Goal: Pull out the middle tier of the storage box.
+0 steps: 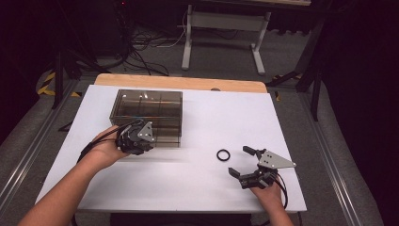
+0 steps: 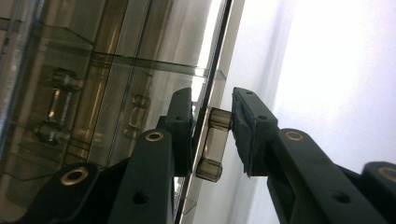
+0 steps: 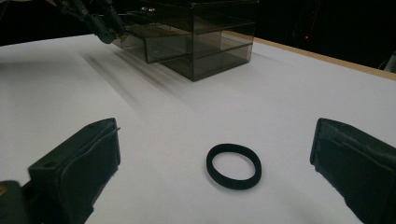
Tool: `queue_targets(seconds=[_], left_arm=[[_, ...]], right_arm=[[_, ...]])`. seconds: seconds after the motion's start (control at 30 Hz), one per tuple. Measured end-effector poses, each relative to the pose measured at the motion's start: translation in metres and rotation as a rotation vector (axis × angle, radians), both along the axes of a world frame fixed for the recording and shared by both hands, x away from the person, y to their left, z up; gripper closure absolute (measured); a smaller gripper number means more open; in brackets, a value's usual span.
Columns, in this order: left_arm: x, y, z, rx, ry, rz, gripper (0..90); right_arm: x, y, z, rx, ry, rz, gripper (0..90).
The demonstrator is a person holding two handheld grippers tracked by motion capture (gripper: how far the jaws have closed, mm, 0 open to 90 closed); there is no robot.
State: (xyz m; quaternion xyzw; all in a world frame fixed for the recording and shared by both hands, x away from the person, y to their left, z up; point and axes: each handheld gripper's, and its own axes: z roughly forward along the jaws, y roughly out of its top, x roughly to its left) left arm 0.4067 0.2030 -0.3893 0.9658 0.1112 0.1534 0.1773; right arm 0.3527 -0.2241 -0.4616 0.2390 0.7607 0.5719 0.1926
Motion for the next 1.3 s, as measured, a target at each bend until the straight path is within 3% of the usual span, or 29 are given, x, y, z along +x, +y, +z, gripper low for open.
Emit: queue_targets(seconds=[0.37, 0.7, 0.87, 0.97, 1.0, 1.03, 1.07, 1.1, 1.17, 1.2, 1.27, 1.3], left_arm=[[0.000, 0.001, -0.004, 0.008, 0.025, -0.003, 70.4], [0.000, 0.002, -0.005, -0.002, 0.024, 0.001, 70.1], [-0.001, 0.003, -0.003, -0.027, 0.040, 0.012, 62.4], [-0.002, 0.005, 0.000, -0.062, 0.042, 0.020, 59.2], [-0.003, 0.006, 0.003, -0.100, 0.045, 0.025, 54.4], [-0.003, 0.006, 0.003, -0.100, 0.045, 0.025, 51.4], [-0.004, 0.005, 0.007, -0.150, 0.040, 0.032, 48.2], [-0.004, 0.005, 0.007, -0.150, 0.040, 0.032, 45.6], [-0.006, 0.005, 0.014, -0.230, 0.042, 0.047, 38.9], [-0.006, 0.005, 0.014, -0.230, 0.042, 0.047, 36.1], [-0.008, 0.004, 0.019, -0.283, 0.049, 0.054, 31.6], [-0.009, 0.003, 0.022, -0.337, 0.050, 0.063, 29.4]], right_arm=[[0.000, 0.000, 0.000, 0.001, 0.000, 0.000, 2.0], [0.000, 0.000, 0.000, 0.001, -0.001, 0.002, 2.0], [0.000, 0.000, 0.000, 0.000, -0.003, 0.004, 2.0], [0.000, 0.000, 0.000, 0.000, -0.004, 0.004, 2.0], [0.000, 0.000, 0.000, -0.002, -0.004, 0.003, 2.0], [0.000, 0.000, 0.000, -0.002, -0.004, 0.003, 2.0], [0.000, 0.000, 0.000, -0.001, -0.004, 0.002, 2.0], [0.000, 0.000, 0.000, -0.001, -0.004, 0.002, 2.0], [0.000, 0.000, 0.000, 0.001, -0.004, 0.002, 2.0], [0.000, 0.000, 0.000, 0.001, -0.004, 0.002, 2.0], [0.000, 0.000, 0.000, 0.002, -0.006, 0.001, 2.0], [0.000, 0.000, 0.000, 0.002, -0.006, 0.002, 2.0]])
